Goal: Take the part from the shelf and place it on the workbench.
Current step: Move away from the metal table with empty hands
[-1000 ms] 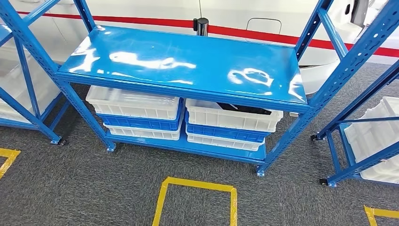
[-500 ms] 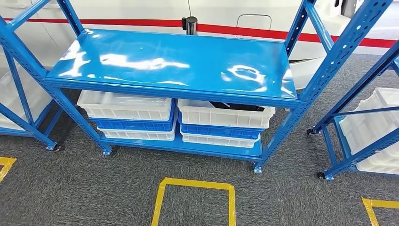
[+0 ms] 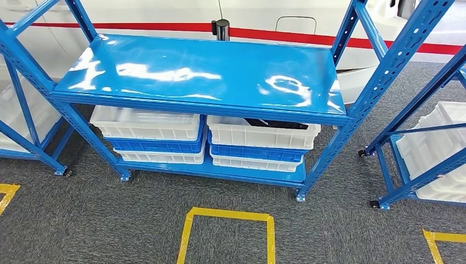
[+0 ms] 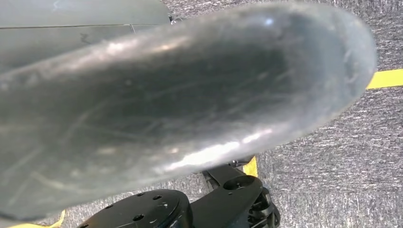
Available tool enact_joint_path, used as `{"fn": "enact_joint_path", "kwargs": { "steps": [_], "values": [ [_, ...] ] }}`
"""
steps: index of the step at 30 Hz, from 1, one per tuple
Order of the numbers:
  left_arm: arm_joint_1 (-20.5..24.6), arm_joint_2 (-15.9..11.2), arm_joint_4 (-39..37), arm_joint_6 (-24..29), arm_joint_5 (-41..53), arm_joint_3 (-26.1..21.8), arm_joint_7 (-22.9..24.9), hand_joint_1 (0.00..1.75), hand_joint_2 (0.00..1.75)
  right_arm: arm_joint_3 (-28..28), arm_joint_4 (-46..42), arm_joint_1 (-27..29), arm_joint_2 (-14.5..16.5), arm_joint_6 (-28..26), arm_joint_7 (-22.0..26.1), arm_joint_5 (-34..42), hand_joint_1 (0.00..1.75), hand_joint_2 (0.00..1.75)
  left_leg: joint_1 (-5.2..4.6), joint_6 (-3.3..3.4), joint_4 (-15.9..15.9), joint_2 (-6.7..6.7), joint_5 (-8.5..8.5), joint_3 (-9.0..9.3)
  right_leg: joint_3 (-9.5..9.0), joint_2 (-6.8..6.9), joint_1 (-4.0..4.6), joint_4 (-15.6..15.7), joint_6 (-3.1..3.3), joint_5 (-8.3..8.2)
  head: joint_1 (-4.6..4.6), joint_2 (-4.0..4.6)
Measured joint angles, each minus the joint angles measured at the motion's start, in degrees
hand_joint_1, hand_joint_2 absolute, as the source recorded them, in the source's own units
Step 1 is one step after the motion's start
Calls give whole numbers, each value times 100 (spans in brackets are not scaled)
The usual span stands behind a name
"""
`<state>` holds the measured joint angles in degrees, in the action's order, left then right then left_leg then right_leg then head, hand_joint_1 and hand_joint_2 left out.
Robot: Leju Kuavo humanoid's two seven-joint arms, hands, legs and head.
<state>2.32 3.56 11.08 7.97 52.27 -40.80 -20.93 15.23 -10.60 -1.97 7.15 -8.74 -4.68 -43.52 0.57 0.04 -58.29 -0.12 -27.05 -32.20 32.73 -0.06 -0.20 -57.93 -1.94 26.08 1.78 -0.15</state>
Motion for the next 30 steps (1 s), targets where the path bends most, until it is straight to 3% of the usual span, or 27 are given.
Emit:
{"fn": "enact_joint_path", "kwargs": {
  "steps": [12,16,18,20,22,23,24,26,27,28,30],
  "values": [
    [0,0,0,-9,-5,-32,-8,0,0,0,0,1,0,0,-2,-5,0,0,-32,1,-1,0,0,1,0,0,-26,1,-1,-1,0,0],
    [0,-5,2,-11,-3,-39,-15,0,0,0,-1,1,10,0,-8,-20,0,0,-17,100,121,-6,42,71,-37,-1,-65,81,-64,-36,2,0],
    [4,7,2,-15,-3,-40,-22,0,0,0,-1,-1,5,0,-9,-24,0,0,41,146,306,-27,127,177,74,-1,-55,-148,-75,78,-15,0],
    [7,19,1,-20,-3,-40,-28,0,0,0,0,2,-3,0,-10,-32,0,0,81,149,366,-51,157,204,422,-1,-88,-812,-75,353,-29,0],
    [7,24,0,-21,-3,-42,-33,0,0,0,0,22,-15,0,-15,-39,0,0,119,112,364,-64,147,200,728,1,-150,-1358,-144,507,-26,0],
    [6,27,0,-21,-3,-43,-34,0,0,0,0,34,-22,0,-17,-44,0,0,149,74,361,-64,137,205,737,3,-188,-1348,-218,458,-25,0],
    [6,31,0,-21,-3,-44,-35,0,0,0,0,42,-32,0,-19,-50,0,0,189,22,352,-62,122,214,629,10,-234,-1117,-315,332,-27,0],
    [4,23,4,-21,-7,-50,-35,0,0,-1,1,36,-30,1,-20,-65,0,0,253,-125,289,-60,54,219,242,47,-316,-366,-501,51,-45,0],
    [3,16,8,-20,-12,-57,-35,0,0,-1,1,29,-30,2,-20,-71,0,0,262,-205,250,-63,4,218,97,49,-333,-109,-497,-17,-56,0],
    [4,9,11,-19,-19,-65,-36,0,0,-1,1,25,-19,3,-20,-78,0,0,259,-268,224,-67,-42,221,22,46,-335,12,-436,-27,-66,0],
    [8,17,14,-19,-39,-78,-40,0,0,0,0,26,-26,4,-23,-87,0,0,264,-333,240,-72,-92,261,18,6,-306,-25,-218,29,-62,0]
  ]
}}
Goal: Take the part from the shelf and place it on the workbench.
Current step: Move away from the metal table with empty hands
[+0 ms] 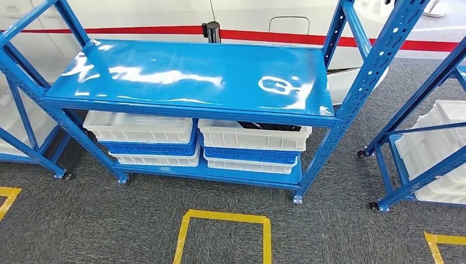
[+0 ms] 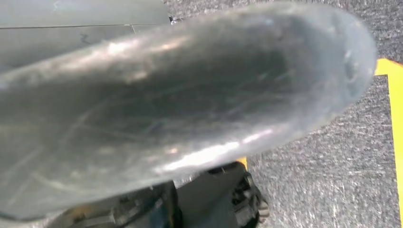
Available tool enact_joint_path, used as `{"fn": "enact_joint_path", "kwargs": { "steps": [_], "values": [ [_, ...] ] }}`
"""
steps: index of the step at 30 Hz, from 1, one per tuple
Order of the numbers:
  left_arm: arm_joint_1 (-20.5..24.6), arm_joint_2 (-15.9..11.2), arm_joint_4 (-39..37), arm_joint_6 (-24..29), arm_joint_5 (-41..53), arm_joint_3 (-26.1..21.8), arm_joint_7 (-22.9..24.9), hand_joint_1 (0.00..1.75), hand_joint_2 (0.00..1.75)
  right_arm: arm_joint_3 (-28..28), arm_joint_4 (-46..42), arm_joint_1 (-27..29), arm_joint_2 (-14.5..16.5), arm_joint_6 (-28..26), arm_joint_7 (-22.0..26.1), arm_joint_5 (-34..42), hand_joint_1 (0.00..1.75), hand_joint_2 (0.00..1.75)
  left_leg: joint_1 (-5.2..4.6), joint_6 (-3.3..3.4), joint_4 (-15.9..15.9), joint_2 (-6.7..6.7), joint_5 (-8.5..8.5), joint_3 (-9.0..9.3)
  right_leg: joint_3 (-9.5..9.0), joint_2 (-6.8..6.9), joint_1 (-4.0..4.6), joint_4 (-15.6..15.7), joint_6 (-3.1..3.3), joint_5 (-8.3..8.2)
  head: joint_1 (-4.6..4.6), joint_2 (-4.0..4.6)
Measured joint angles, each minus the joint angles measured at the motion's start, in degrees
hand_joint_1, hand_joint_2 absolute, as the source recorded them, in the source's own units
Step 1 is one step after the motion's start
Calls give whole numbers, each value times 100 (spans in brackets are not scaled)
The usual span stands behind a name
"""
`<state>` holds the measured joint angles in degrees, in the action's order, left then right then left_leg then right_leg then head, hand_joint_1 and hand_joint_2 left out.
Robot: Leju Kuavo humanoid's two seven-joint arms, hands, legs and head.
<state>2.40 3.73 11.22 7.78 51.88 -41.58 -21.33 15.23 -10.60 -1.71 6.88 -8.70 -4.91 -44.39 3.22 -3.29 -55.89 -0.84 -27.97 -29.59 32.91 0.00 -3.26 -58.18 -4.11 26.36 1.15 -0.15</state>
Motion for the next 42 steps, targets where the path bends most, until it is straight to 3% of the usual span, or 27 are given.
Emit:
{"fn": "enact_joint_path", "kwargs": {
  "steps": [2,3,6,7,8,9,11,12,14,17,18,19,22,23,24,26,27,29,31,33,35,37,38,39,40,41,42],
  "values": [
    [5,15,1,-2,-18,-5,-2,0,0,0,0,6,-6,0,-3,-8,0,0,35,-1,-88,5,-74,1,-27,-22,22,-23,128,35,22,0],
    [8,18,1,-3,-22,-10,-3,0,0,0,0,9,-7,-1,-4,-13,0,0,36,15,-306,9,-188,-96,-56,-31,36,-24,174,52,30,0],
    [3,20,2,-8,-27,-45,-3,0,0,0,0,15,-1,-4,-3,-30,0,0,-49,110,-1552,29,-668,-783,-136,-40,127,-22,285,120,44,0],
    [-5,21,2,-9,-28,-57,-2,0,0,0,0,21,1,-4,-3,-34,0,0,-83,154,-1851,36,-711,-990,-172,-46,167,-22,322,148,44,0],
    [-11,21,2,-9,-28,-66,-2,0,0,0,0,28,1,-4,-4,-38,0,0,-118,213,-1943,41,-637,-1104,-216,-57,205,-23,354,179,42,0],
    [-16,22,2,-9,-28,-70,-2,0,0,0,0,33,2,-4,-4,-38,0,0,-157,287,-1800,46,-451,-1102,-268,-73,238,-23,377,213,41,0],
    [-21,17,2,-9,-28,-80,-2,0,0,0,1,35,12,-3,-4,-37,0,0,-258,465,-1076,79,37,-862,-366,-106,280,-18,391,291,37,0],
    [-21,15,1,-9,-28,-85,-2,0,0,0,2,34,20,-3,-4,-37,0,0,-306,525,-745,78,184,-731,-396,-121,303,-12,379,334,38,0],
    [-12,11,1,-9,-28,-91,-3,0,0,0,4,32,35,-4,-4,-37,0,0,-378,571,-427,66,237,-597,-448,-134,321,-1,326,388,42,0],
    [-5,32,0,-9,-28,-92,-8,0,0,0,4,34,25,-4,-20,-41,0,0,-371,580,-311,65,207,-484,-549,-105,317,-38,215,420,45,0],
    [-6,40,0,-9,-30,-93,-10,0,0,0,4,29,21,-4,-26,-42,0,0,-353,586,-283,71,204,-429,-489,-90,316,-150,193,471,37,0],
    [-3,47,1,-9,-31,-95,-12,0,0,0,4,17,16,-4,-32,-43,0,0,-335,589,-262,75,197,-382,-351,-78,312,-385,189,562,26,0],
    [5,54,2,-9,-35,-98,-13,0,0,0,4,0,0,-4,-36,-42,0,0,-332,592,-253,80,114,-330,346,-66,302,-1407,198,872,11,0],
    [1,56,1,-9,-35,-98,-12,0,0,0,4,12,-6,-4,-37,-42,0,0,-332,589,-253,86,78,-294,502,-65,301,-1544,168,880,13,0],
    [-4,59,0,-8,-35,-98,-11,0,0,0,4,25,-11,-4,-38,-42,0,0,-331,583,-253,92,36,-241,556,-62,300,-1470,109,778,11,0],
    [-13,72,-1,-8,-35,-99,-9,0,0,0,5,46,-23,-4,-39,-44,0,0,-327,556,-251,101,-56,-127,404,-37,301,-785,-15,313,7,0],
    [-12,79,-3,-7,-36,-102,-9,0,0,0,7,50,-27,-4,-39,-46,0,0,-333,533,-253,102,-102,-69,311,-8,308,-435,-14,133,8,0],
    [-2,86,-5,-7,-36,-105,-12,0,0,1,11,37,-30,-5,-38,-51,0,0,-351,477,-246,96,-168,-32,204,45,339,-75,132,-15,17,0],
    [2,87,-6,-7,-37,-107,-16,0,0,2,13,26,-30,-7,-38,-58,0,0,-362,422,-260,87,-202,14,155,48,340,-45,304,-12,26,0],
    [-2,87,-6,-7,-37,-108,-22,0,0,4,13,38,-31,-10,-37,-66,0,0,-355,362,-412,89,-280,4,48,31,300,-16,386,-18,27,0],
    [4,89,-5,-7,-37,-117,-31,0,0,4,13,34,-29,-13,-36,-72,0,0,-331,300,-923,93,-483,-259,-62,19,280,-3,453,26,31,0],
    [7,93,-5,-8,-37,-137,-39,0,0,5,13,25,-27,-14,-34,-80,0,0,-303,256,-1619,94,-709,-707,-130,2,283,-3,491,84,34,0],
    [2,94,-5,-9,-37,-148,-42,0,0,5,13,27,-28,-15,-34,-84,0,0,-293,245,-1812,94,-721,-885,-173,-12,283,-3,494,118,33,0],
    [-4,94,-5,-9,-37,-157,-43,0,0,6,13,32,-29,-16,-34,-86,0,0,-286,242,-1807,93,-618,-969,-226,-26,282,-3,487,155,36,0],
    [-9,94,-5,-8,-37,-168,-44,0,0,7,13,37,-29,-17,-34,-89,0,0,-280,249,-1593,93,-400,-948,-290,-40,279,-3,473,195,34,0],
    [-12,93,-5,-8,-37,-178,-44,0,0,7,13,40,-26,-17,-34,-91,0,0,-275,264,-1220,92,-107,-847,-355,-51,276,-2,456,240,35,0],
    [-14,93,-8,-8,-37,-189,-44,0,0,7,14,40,-23,-17,-33,-92,0,0,-281,275,-897,94,63,-743,-416,-59,278,-1,434,279,34,0]
  ]
}}
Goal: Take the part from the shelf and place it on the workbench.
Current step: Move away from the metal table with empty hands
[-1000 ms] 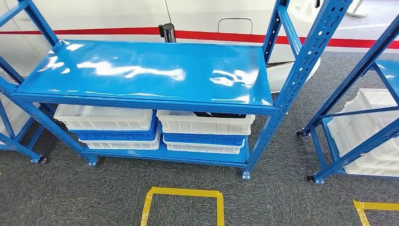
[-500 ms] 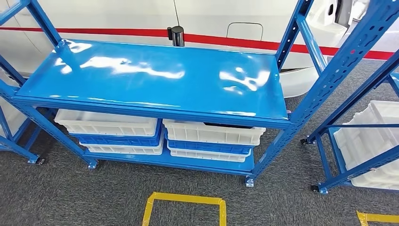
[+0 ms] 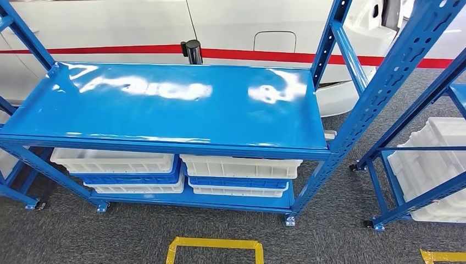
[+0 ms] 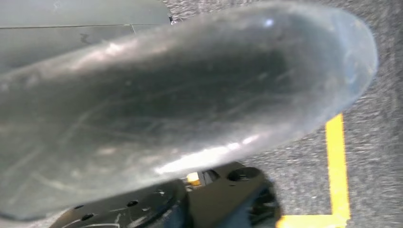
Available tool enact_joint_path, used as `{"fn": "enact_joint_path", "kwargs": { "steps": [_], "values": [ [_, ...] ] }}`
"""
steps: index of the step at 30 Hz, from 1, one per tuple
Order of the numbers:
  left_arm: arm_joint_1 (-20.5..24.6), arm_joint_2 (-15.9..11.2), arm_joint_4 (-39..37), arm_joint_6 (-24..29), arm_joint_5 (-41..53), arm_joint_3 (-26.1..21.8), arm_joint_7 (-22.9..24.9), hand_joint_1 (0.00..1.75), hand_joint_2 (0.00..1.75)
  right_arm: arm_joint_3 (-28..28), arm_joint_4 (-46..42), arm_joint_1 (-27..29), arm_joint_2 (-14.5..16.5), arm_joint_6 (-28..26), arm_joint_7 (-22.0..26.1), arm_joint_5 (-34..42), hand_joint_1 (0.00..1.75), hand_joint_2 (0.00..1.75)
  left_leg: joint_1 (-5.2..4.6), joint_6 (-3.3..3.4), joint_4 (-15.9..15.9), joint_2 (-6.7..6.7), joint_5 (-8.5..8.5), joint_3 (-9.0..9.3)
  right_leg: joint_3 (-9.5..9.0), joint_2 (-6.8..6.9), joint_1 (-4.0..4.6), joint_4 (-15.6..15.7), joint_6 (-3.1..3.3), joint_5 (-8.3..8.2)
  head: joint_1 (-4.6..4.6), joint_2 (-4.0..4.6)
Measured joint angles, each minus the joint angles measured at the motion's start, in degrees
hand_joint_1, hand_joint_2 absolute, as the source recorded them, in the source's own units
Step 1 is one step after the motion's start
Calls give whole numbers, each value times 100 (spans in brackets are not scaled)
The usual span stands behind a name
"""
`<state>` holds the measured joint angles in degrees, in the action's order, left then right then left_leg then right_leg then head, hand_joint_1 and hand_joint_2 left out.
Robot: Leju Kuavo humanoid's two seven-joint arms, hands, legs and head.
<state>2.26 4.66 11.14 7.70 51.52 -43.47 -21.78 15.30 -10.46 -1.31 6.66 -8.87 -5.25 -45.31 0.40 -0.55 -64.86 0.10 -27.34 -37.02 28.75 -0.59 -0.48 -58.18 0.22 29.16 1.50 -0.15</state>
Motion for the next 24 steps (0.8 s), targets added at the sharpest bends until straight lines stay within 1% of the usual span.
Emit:
{"fn": "enact_joint_path", "kwargs": {
  "steps": [1,2,3,4,5,6,7,8,10,11,12,13,14,15,16,17,18,19,21,22,23,24],
  "values": [
    [5,1,-2,0,1,-9,-2,0,0,0,1,-4,2,0,0,-2,0,0,-13,18,263,-1,61,82,-29,-6,5,1,-28,36,9,0],
    [11,2,-4,0,1,-15,-3,0,0,0,1,-12,2,-1,0,-3,0,0,-27,42,409,0,87,140,-32,-9,15,4,-62,68,14,0],
    [11,2,-7,1,2,-19,-4,0,0,0,2,-17,3,-1,0,-3,0,0,-43,63,425,3,32,159,-31,-10,25,11,-96,96,16,0],
    [10,3,-6,1,2,-22,-5,0,0,0,2,-22,3,-2,0,-3,0,0,-47,92,461,3,54,186,-28,-9,33,23,-128,122,23,0],
    [6,7,-6,2,3,-24,-4,0,0,0,1,-24,1,-2,0,-3,0,0,-35,118,485,5,117,222,-42,-7,34,22,-157,151,18,0],
    [2,11,-6,2,3,-26,-5,0,0,0,-1,-23,0,-2,0,-4,0,0,-23,142,511,5,125,249,-35,-2,34,-37,-176,196,16,0],
    [7,14,-6,3,4,-28,-5,0,0,0,-2,-24,-3,-2,0,-6,0,0,-10,171,539,3,126,276,42,2,35,-209,-183,275,15,0],
    [16,17,-6,4,4,-30,-5,0,0,0,-3,-26,-5,-2,0,-8,0,0,-1,201,559,1,117,299,206,6,32,-511,-178,395,13,0],
    [29,15,-6,6,4,-37,-4,0,0,0,-3,-28,-3,-2,0,-10,0,0,-8,248,564,5,74,329,707,9,31,-1306,-162,646,11,0],
    [31,15,-6,6,4,-40,-4,0,0,0,-2,-23,-3,-2,-1,-10,0,0,-12,260,564,12,48,352,924,9,28,-1588,-178,687,12,0],
    [29,15,-6,6,4,-44,-3,0,0,0,-2,-15,-3,-2,-1,-10,0,0,-15,264,563,23,18,386,1047,9,27,-1669,-218,626,11,0],
    [26,16,-6,6,4,-47,-3,0,0,0,-1,-8,-3,-2,-1,-10,0,0,-16,262,563,34,-15,431,1059,10,26,-1520,-274,464,11,0],
    [22,18,-6,5,5,-48,-2,0,0,0,-1,-4,-4,-2,-1,-11,0,0,-16,253,564,42,-52,484,971,15,27,-1174,-327,234,10,0],
    [19,21,-7,4,7,-49,-2,0,0,0,-1,-2,-4,-2,-1,-11,0,0,-22,238,563,48,-90,528,845,28,34,-756,-353,0,8,0],
    [21,23,-7,4,8,-49,-1,0,0,0,-1,-6,-4,-2,-1,-11,0,0,-38,216,561,52,-134,565,713,38,45,-407,-341,-181,10,0],
    [24,26,-8,4,10,-49,0,0,0,0,-1,-11,-4,-2,-2,-11,0,0,-53,192,560,54,-171,589,623,48,56,-183,-302,-291,14,0],
    [27,27,-8,4,11,-49,1,0,0,1,-1,-14,-4,-2,-2,-11,0,0,-66,168,564,55,-200,605,580,53,70,-92,-246,-331,19,0],
    [32,27,-7,4,11,-49,3,0,0,1,-1,-17,-4,-1,-3,-11,0,0,-74,144,574,54,-221,623,556,49,75,-82,-198,-336,20,0],
    [35,24,-4,6,16,-49,5,0,0,2,-1,-12,-3,0,-4,-12,0,0,-65,91,540,47,-273,647,507,42,23,-39,-126,-336,21,0],
    [35,22,-3,7,19,-49,6,0,0,2,-1,-9,-1,0,-5,-12,0,0,-59,60,410,43,-349,605,466,41,-7,-15,-90,-326,25,0],
    [35,21,-2,9,21,-49,8,0,0,2,-1,-7,2,0,-6,-13,0,0,-46,28,165,40,-470,499,421,41,-34,3,-54,-312,33,0],
    [34,21,-3,10,25,-49,10,0,0,2,-1,-7,6,0,-7,-13,0,0,-32,-2,-184,36,-618,319,383,44,-31,7,-21,-287,37,0]
  ]
}}
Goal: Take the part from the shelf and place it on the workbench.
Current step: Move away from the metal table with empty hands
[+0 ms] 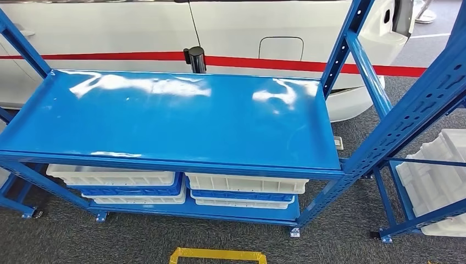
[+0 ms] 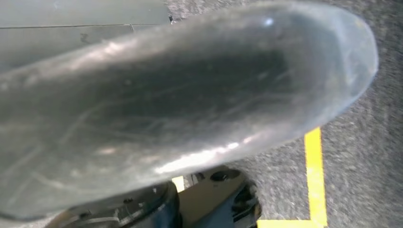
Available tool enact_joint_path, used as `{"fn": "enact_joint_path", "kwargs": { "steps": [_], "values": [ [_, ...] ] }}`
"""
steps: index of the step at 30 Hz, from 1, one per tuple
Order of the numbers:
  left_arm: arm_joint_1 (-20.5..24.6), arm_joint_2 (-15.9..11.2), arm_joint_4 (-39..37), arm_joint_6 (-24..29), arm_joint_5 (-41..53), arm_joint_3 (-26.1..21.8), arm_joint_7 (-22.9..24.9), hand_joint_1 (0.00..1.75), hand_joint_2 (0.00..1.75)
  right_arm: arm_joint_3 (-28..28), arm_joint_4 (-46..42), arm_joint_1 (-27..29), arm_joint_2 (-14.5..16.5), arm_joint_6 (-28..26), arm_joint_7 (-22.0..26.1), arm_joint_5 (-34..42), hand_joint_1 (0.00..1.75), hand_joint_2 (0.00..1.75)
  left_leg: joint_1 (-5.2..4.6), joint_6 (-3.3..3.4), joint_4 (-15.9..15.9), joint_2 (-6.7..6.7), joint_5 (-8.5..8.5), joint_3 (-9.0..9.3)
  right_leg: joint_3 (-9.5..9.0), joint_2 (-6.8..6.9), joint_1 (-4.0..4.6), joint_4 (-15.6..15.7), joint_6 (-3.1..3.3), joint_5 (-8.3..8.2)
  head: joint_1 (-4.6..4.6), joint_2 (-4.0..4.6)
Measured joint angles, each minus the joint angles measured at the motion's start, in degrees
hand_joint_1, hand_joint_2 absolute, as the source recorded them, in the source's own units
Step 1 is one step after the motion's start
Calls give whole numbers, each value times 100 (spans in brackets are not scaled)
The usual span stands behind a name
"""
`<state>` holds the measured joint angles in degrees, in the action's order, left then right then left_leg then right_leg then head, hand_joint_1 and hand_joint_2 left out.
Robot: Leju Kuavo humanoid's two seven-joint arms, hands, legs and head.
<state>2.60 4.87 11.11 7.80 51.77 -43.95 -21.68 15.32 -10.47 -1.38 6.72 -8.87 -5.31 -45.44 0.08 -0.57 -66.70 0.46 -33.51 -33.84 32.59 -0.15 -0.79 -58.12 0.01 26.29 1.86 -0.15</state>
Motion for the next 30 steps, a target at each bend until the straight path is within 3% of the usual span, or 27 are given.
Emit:
{"fn": "enact_joint_path", "kwargs": {
  "steps": [2,3,4,6,7,9,12,14,16,18,19,21,23,24,28,30],
  "values": [
    [-6,1,-2,0,8,0,4,0,0,0,0,0,8,1,0,0,0,0,43,-54,-684,-3,-206,-423,-65,0,-2,0,38,51,1,0],
    [-11,1,-2,0,13,0,5,0,0,0,0,2,9,3,0,-1,0,0,65,-77,-813,-7,-164,-552,-101,-7,-7,-1,39,79,0,0],
    [-16,0,-2,0,17,0,6,0,0,0,0,6,10,5,0,-3,0,0,87,-95,-725,-13,-8,-572,-143,-19,-16,-2,26,110,1,0],
    [-22,-5,-2,3,27,0,6,0,0,0,0,13,15,14,0,-9,0,0,134,-126,-42,-25,480,-337,-229,-41,-35,-2,-31,184,5,0],
    [-22,-5,-3,4,31,0,7,0,0,0,0,10,17,20,1,-13,0,0,139,-133,307,-20,637,-186,-257,-50,-24,-8,-70,227,11,0],
    [-17,-2,-5,5,36,0,8,0,0,0,0,-1,17,28,2,-21,0,0,124,-98,657,-1,716,-28,-279,-57,-3,4,-147,291,15,0],
    [-15,1,-5,5,38,-1,8,0,0,0,-2,-7,17,31,2,-31,0,0,91,39,693,12,675,-3,-318,-56,-21,30,-239,330,10,0],
    [-16,-4,-5,6,40,-2,8,0,0,0,-2,-5,17,35,3,-32,0,0,100,125,721,8,671,26,-155,-44,-25,-313,-250,483,1,0],
    [-15,-8,-5,10,44,-2,10,0,0,0,-2,-3,17,43,5,-36,0,0,88,183,725,2,647,42,291,-36,-22,-1077,-210,760,-5,0],
    [-14,-9,-5,47,46,-3,33,0,0,0,-2,9,17,36,15,-46,0,0,66,214,724,8,618,67,697,-36,-19,-1637,-218,873,-4,0],
    [-16,-9,-5,79,46,-3,66,0,0,0,-2,14,17,14,20,-56,0,0,57,219,723,17,601,90,762,-36,-16,-1624,-251,791,-5,0],
    [-17,-2,-5,156,63,-4,161,0,0,0,-2,15,16,-71,22,-85,0,0,48,211,724,36,554,155,558,-32,2,-957,-317,399,-7,0],
    [-16,11,-5,211,84,-4,237,0,0,0,-2,4,14,-147,18,-108,0,0,23,168,722,52,497,210,275,-28,49,-262,-289,57,-4,0],
    [-14,15,-5,227,91,-4,258,0,0,0,-2,0,15,-170,13,-111,0,0,7,152,716,56,470,224,199,-26,65,-101,-254,-30,0,0],
    [-15,17,-5,284,127,-4,313,0,0,0,-2,-2,20,-269,-38,-139,0,0,-3,213,734,52,440,259,151,-35,75,-51,-226,-94,4,0],
    [-16,21,-5,301,149,-4,319,0,0,0,-2,-1,23,-295,-53,-145,0,0,0,194,767,46,443,279,148,-38,80,-52,-212,-86,3,0]
  ]
}}
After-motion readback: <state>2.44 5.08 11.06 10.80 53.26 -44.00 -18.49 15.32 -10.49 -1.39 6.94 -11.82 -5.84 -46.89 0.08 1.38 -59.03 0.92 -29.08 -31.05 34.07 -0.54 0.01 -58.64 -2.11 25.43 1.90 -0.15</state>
